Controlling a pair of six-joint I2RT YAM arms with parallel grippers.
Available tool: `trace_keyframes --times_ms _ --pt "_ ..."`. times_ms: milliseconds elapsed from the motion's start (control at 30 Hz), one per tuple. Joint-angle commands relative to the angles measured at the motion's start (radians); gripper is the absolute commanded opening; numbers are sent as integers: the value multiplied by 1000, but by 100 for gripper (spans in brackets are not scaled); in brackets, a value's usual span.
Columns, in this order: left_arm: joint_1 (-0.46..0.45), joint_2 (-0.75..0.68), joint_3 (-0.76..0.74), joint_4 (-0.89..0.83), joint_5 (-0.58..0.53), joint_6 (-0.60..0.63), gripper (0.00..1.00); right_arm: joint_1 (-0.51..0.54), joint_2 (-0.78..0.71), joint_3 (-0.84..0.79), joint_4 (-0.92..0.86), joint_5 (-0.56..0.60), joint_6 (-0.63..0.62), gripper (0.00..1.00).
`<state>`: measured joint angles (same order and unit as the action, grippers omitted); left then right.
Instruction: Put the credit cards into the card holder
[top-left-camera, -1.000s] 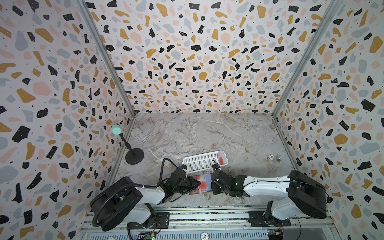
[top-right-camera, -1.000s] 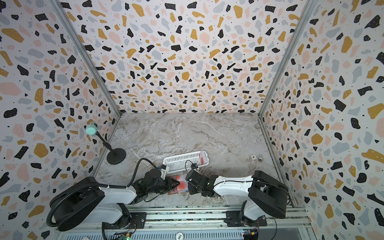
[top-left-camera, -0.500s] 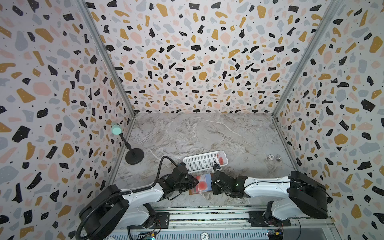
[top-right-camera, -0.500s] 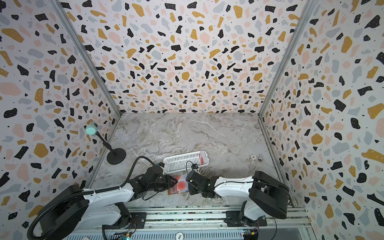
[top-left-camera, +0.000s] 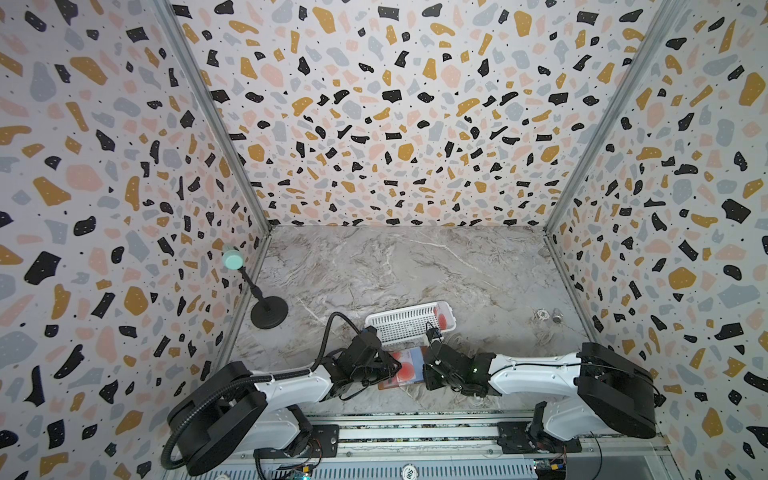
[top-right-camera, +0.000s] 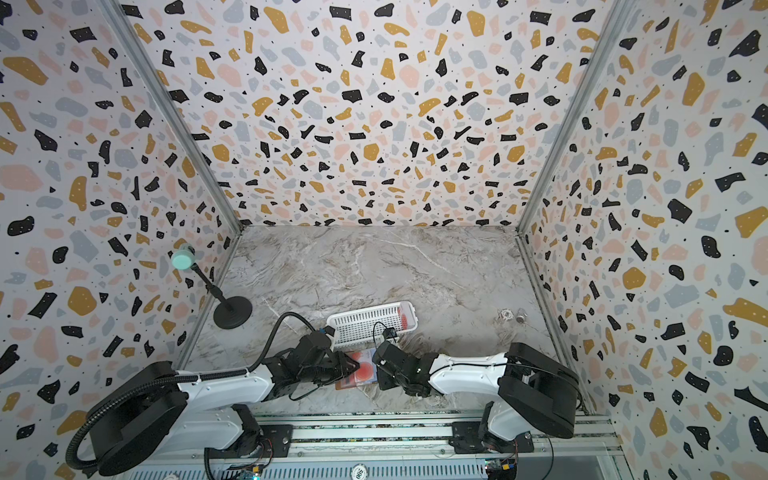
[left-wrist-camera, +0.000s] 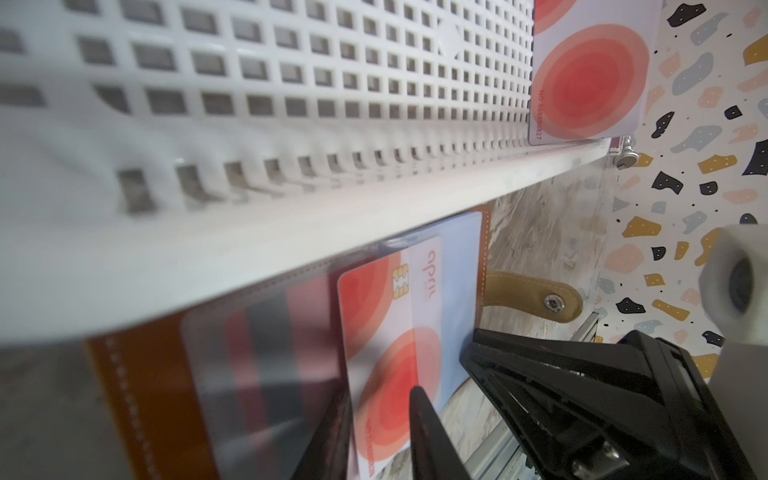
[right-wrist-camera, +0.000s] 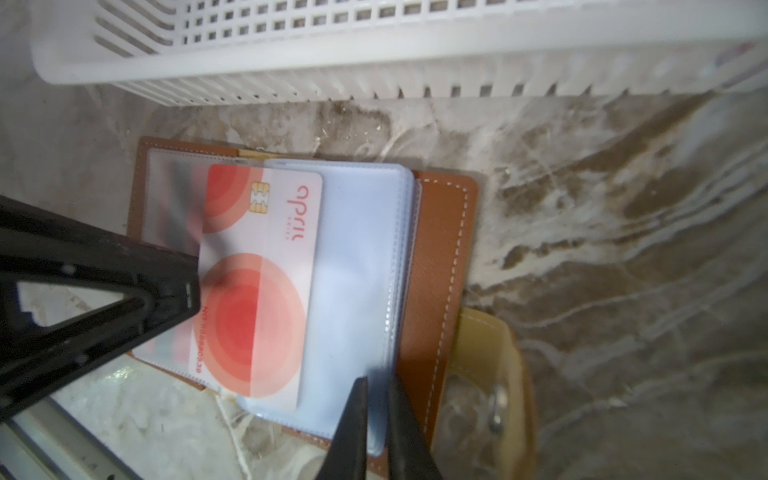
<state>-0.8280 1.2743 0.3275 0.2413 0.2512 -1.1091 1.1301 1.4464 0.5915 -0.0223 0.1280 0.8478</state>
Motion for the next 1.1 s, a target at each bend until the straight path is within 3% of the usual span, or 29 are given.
trace_keyframes --times_ms 0,467,733,1067 --pt "-8 16 10 -10 8 -1 26 3 -1 -24 -36 7 0 12" --pt "-35 81 82 -4 16 8 24 4 -12 -22 -43 11 4 12" --pt "-47 106 89 3 14 11 23 -2 -62 -20 -59 19 -8 18" --pt "-61 109 108 3 14 11 23 -10 -61 -39 -64 14 -8 13"
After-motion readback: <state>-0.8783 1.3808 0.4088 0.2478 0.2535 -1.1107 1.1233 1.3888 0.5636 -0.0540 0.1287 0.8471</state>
